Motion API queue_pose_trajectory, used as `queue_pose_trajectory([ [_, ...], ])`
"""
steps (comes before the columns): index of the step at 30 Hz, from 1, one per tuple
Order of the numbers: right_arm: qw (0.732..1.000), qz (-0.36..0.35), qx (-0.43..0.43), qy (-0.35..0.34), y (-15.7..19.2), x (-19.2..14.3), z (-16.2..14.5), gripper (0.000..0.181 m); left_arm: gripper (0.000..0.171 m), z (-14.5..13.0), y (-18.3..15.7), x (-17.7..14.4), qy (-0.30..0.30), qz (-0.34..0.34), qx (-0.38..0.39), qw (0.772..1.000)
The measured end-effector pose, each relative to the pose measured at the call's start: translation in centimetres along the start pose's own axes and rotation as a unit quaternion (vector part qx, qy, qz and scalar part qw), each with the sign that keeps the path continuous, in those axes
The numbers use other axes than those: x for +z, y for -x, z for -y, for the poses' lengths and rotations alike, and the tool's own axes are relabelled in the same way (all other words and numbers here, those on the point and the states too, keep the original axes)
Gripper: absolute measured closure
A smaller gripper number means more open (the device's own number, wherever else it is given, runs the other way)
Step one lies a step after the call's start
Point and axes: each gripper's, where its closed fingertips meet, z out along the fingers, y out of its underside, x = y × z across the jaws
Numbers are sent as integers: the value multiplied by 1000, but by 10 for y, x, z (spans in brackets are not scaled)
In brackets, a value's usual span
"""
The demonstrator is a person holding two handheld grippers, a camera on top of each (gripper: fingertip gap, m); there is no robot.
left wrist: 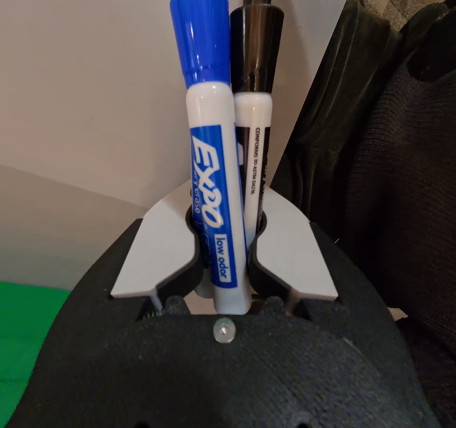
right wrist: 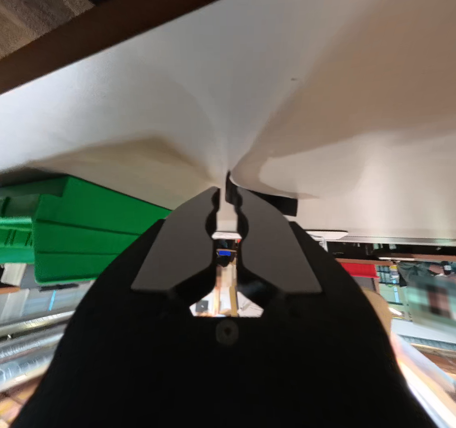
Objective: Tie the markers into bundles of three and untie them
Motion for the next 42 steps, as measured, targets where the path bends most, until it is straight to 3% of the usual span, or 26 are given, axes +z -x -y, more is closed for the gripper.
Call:
queue_pose_trajectory([
  [4,992,3,109,-65,-6,-7,8,118,126,-2,2,-1,-2,-3,-6,1000],
  [7,960,-25,223,-167,-22,-25,10,108,126,-3,2,0,-1,-3,-7,1000],
  [9,905,-61,337,-251,-40,-40,-2,105,126,-2,1,0,0,-2,-6,1000],
  [13,726,-105,561,-383,-55,-49,-48,89,126,1,-2,1,-1,-6,-4,1000],
  [14,699,-88,588,-398,-48,-43,-51,91,126,1,-3,2,1,-8,-4,1000],
  [15,692,-68,603,-391,-38,-32,-52,90,126,0,-5,4,5,-10,-3,1000],
  [19,772,-3,567,-289,0,9,-46,88,126,3,-11,11,13,-20,1,1000],
  [24,826,42,500,-257,-2,33,-44,87,126,5,-16,17,24,-26,5,999],
  [31,811,90,480,-322,-34,46,-28,78,127,3,-14,16,15,-34,1,999],
  [34,775,91,489,-389,-46,30,-16,90,127,-1,-11,16,11,-40,-5,999],
  [39,755,94,506,-407,-56,28,-4,88,126,0,-12,17,11,-45,-5,999],
  [42,734,87,527,-419,-62,27,-7,98,126,0,-12,17,11,-42,-3,999],
])
